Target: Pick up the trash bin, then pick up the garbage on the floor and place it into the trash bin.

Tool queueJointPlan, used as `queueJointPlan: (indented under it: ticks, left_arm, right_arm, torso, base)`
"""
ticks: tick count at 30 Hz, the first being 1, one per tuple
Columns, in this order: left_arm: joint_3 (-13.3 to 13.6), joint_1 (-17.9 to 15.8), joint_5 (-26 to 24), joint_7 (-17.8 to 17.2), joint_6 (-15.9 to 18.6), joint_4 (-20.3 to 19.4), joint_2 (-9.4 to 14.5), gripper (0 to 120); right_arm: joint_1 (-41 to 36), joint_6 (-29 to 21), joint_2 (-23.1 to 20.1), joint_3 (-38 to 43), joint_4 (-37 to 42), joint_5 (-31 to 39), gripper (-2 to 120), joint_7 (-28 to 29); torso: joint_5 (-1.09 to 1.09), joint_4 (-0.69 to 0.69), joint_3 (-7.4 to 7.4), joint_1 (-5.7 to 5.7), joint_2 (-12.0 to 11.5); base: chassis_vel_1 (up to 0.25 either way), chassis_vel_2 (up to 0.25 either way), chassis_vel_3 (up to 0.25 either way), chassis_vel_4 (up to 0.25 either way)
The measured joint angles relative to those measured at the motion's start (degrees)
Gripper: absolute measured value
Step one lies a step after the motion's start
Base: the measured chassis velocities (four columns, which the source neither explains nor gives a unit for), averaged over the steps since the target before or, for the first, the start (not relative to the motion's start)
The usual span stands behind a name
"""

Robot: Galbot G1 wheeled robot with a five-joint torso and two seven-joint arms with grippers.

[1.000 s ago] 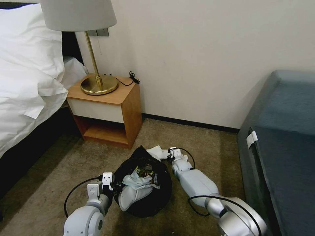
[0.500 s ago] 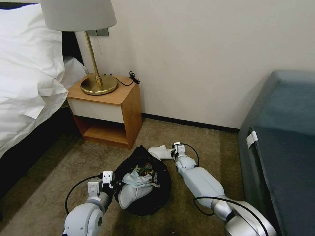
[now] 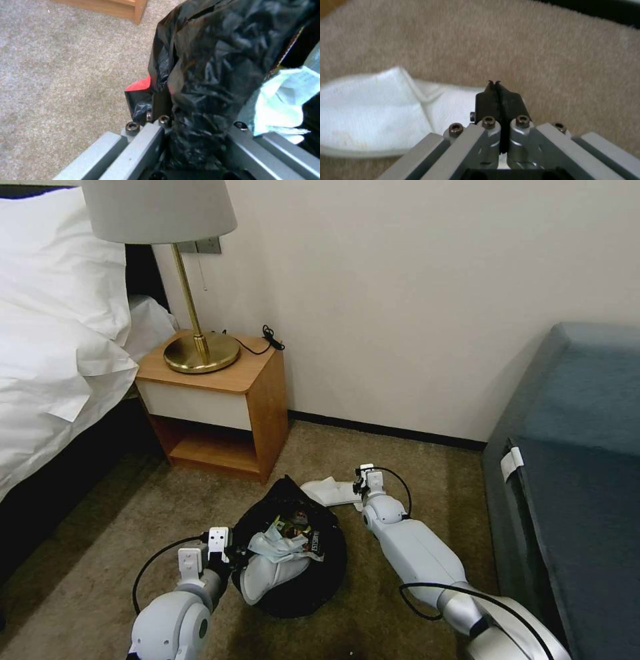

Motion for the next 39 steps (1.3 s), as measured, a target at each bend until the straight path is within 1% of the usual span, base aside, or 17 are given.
queueJointPlan:
  ticks: [2, 4, 5, 7, 8, 10, 15, 17, 18, 20, 23, 25, 26, 27, 31, 35, 39]
  left_arm:
    - [0.0, 0.0, 0.0, 0.0, 0.0, 0.0, 0.0, 0]
    - [0.0, 0.2, 0.2, 0.0, 0.0, -0.2, -0.1, 0]
    - [0.0, 0.2, 0.2, 0.0, 0.0, -0.2, -0.1, 0]
    - [0.0, 0.2, 0.2, 0.0, 0.0, -0.3, -0.3, 0]
    - [0.0, 0.2, 0.2, 0.0, 0.0, -0.3, -0.3, 0]
    - [0.1, 0.2, 0.4, 0.0, 0.0, -0.3, -0.4, 0]
    - [0.4, 0.2, 0.7, 0.1, -0.1, -0.2, -0.7, 0]
    - [0.5, 0.3, 0.9, 0.1, -0.1, -0.2, -0.9, 0]
    - [0.5, 0.3, 0.9, 0.1, -0.1, -0.2, -0.9, 0]
    - [0.6, 0.4, 1.1, 0.1, -0.1, -0.2, -1.0, 0]
    - [0.6, 0.4, 1.2, 0.1, -0.1, -0.2, -1.1, 0]
    - [0.6, 0.5, 1.3, 0.1, -0.1, -0.2, -1.2, 0]
    - [0.6, 0.5, 1.3, 0.1, -0.1, -0.2, -1.2, 0]
    - [0.6, 0.5, 1.3, 0.1, -0.1, -0.2, -1.2, 0]
    - [0.6, 0.5, 1.3, 0.1, -0.1, -0.2, -1.2, 0]
    - [0.6, 0.4, 1.4, 0.1, -0.1, -0.2, -1.4, 0]
    - [0.6, 0.4, 1.5, 0.1, -0.2, -0.1, -1.5, 0]
  right_arm:
    - [0.2, 0.0, 0.3, -0.1, -0.8, -0.3, 1, 0.0]
    - [0.9, 0.1, 1.3, -0.6, -3.5, -1.4, 9, -0.4]
    - [0.9, 0.1, 1.3, -0.6, -3.5, -1.4, 9, -0.4]
    - [1.2, 0.2, 1.9, -0.7, -5.3, -2.1, 20, -1.1]
    - [1.2, 0.2, 1.9, -0.7, -5.3, -2.1, 20, -1.1]
    - [1.4, 0.5, 2.2, -0.8, -6.3, -2.4, 30, -1.5]
    - [2.0, 0.9, 2.4, -0.7, -7.8, -2.5, 44, -2.1]
    - [2.6, 1.5, 2.4, -0.6, -9.2, -2.6, 55, -2.9]
    - [2.6, 1.5, 2.4, -0.6, -9.2, -2.6, 55, -2.9]
    - [3.4, 2.2, 2.6, -0.5, -11.0, -2.5, 67, -3.5]
    - [3.8, 2.5, 2.7, -0.5, -11.7, -2.5, 71, -3.7]
    - [4.3, 2.9, 3.0, -0.4, -12.8, -2.4, 83, -3.9]
    - [4.3, 2.9, 3.0, -0.4, -12.8, -2.4, 83, -3.9]
    - [4.7, 3.3, 3.2, -0.4, -13.6, -2.2, 91, -4.1]
    - [5.5, 4.1, 3.9, -0.2, -15.1, -1.0, 100, -4.5]
    - [5.4, 4.5, 4.8, 1.2, -14.6, 3.8, 100, -5.0]
    - [5.2, 4.4, 4.9, 1.7, -14.5, 4.5, 100, -5.0]
  torso:
    - [0.00, 0.00, 0.00, 0.00, 0.0]
    - [0.00, 0.01, 0.00, 0.00, 0.0]
    - [0.00, 0.01, 0.00, 0.00, 0.0]
    - [0.00, 0.01, 0.00, 0.00, 0.0]
    - [0.00, 0.01, 0.00, 0.00, 0.0]
    - [0.00, 0.01, 0.00, 0.00, 0.0]
    - [0.00, 0.01, 0.00, 0.00, 0.0]
    - [0.00, 0.00, 0.00, 0.00, 0.0]
    - [0.00, 0.00, 0.00, 0.00, 0.0]
    - [0.00, 0.00, 0.00, 0.00, 0.0]
    - [0.00, 0.00, 0.00, 0.00, 0.0]
    - [0.00, 0.00, 0.00, 0.00, 0.0]
    - [0.00, 0.00, 0.00, 0.00, 0.0]
    - [0.00, 0.00, 0.00, 0.00, 0.0]
    - [0.00, 0.00, 0.00, 0.00, 0.0]
    - [0.00, 0.01, 0.00, 0.00, 0.0]
    - [0.00, 0.00, 0.00, 0.00, 0.0]
  base:
    - [0.000, 0.000, 0.000, 0.000]
    - [0.000, 0.000, 0.000, 0.000]
    - [0.000, 0.000, 0.000, 0.000]
    - [0.000, 0.000, 0.000, 0.000]
    - [0.000, 0.000, 0.000, 0.000]
    - [0.000, 0.000, 0.000, 0.000]
    - [0.000, 0.000, 0.000, 0.000]
    - [0.000, 0.000, 0.000, 0.000]
    - [0.000, 0.000, 0.000, 0.000]
    - [0.000, 0.000, 0.000, 0.000]
    - [0.000, 0.000, 0.000, 0.000]
    - [0.000, 0.000, 0.000, 0.000]
    - [0.000, 0.000, 0.000, 0.000]
    - [0.000, 0.000, 0.000, 0.000]
    - [0.000, 0.000, 0.000, 0.000]
    - [0.000, 0.000, 0.000, 0.000]
    - [0.000, 0.000, 0.000, 0.000]
